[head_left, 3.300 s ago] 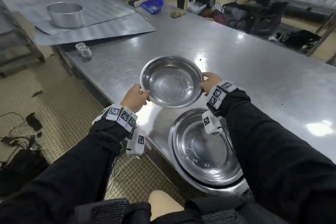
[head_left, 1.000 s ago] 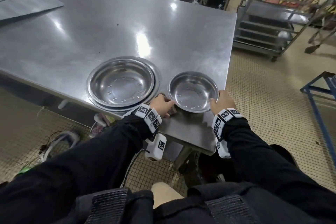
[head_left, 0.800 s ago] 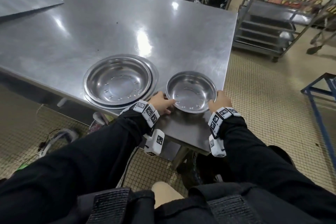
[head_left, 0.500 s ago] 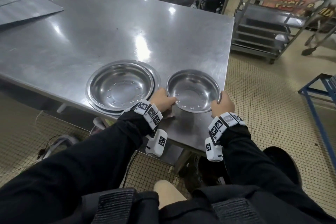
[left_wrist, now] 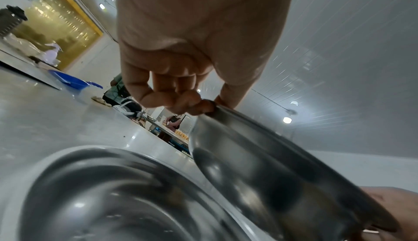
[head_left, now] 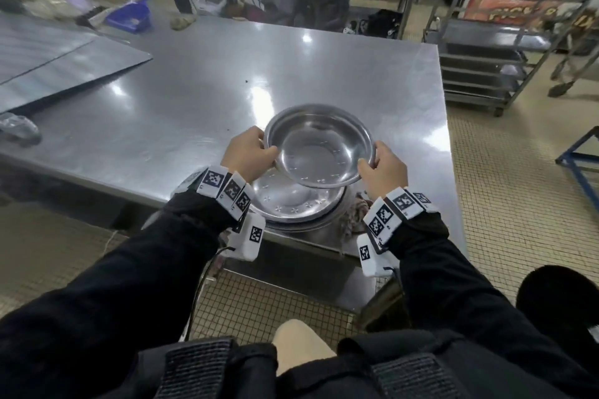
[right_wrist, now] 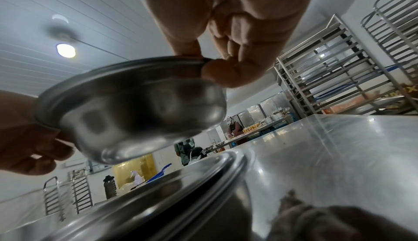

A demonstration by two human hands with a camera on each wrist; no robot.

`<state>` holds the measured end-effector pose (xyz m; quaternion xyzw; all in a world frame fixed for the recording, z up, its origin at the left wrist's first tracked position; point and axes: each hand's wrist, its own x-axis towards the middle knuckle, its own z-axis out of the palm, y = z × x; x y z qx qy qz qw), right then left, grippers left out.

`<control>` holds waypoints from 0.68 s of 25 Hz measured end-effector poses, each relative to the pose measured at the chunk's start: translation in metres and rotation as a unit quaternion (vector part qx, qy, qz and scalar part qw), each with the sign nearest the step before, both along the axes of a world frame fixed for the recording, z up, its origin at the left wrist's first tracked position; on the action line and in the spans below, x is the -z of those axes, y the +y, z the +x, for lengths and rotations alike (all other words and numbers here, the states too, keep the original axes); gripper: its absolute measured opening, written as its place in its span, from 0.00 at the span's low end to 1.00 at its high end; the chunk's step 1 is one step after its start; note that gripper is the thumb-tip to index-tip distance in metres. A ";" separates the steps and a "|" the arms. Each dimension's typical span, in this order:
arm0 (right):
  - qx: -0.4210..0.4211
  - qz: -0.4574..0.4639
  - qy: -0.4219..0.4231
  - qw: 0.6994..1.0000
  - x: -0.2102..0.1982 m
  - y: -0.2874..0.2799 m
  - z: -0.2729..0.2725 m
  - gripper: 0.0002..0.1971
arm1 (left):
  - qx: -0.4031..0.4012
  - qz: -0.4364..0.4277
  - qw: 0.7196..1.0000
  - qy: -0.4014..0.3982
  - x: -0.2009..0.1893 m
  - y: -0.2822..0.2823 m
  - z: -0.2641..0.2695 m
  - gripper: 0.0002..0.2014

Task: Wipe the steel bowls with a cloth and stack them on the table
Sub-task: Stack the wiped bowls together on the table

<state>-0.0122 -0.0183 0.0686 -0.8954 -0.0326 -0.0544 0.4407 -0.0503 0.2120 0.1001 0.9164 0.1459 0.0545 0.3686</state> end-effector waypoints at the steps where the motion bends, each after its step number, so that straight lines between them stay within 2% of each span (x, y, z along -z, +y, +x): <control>1: -0.002 -0.008 0.005 1.000 0.003 0.013 -0.003 0.03 | 0.004 0.007 1.000 0.006 0.003 0.013 -0.004 0.07; 4: -0.005 -0.035 0.031 0.999 0.019 0.042 -0.013 0.10 | 0.024 0.037 0.998 0.037 0.021 0.041 -0.017 0.08; 8: 0.008 -0.127 0.085 0.988 0.038 0.056 -0.019 0.15 | 0.045 0.074 0.994 0.070 0.046 0.058 -0.027 0.13; 11: 0.025 -0.195 0.103 0.975 0.045 0.057 -0.027 0.17 | 0.065 0.139 0.985 0.076 0.055 0.057 -0.029 0.21; 13: 0.057 -0.218 0.099 0.969 0.048 0.056 -0.029 0.24 | 0.051 0.158 0.981 0.097 0.062 0.059 -0.027 0.29; 15: 0.088 -0.215 0.158 0.960 0.040 0.055 -0.026 0.33 | 0.012 0.083 0.987 0.137 0.068 0.065 -0.022 0.39; 16: 0.085 -0.214 0.209 0.950 0.033 0.055 -0.024 0.36 | -0.006 0.022 0.987 0.161 0.069 0.067 -0.020 0.42; 17: 0.074 -0.216 0.253 0.940 0.026 0.055 -0.022 0.37 | -0.017 -0.038 0.983 0.179 0.070 0.068 -0.017 0.40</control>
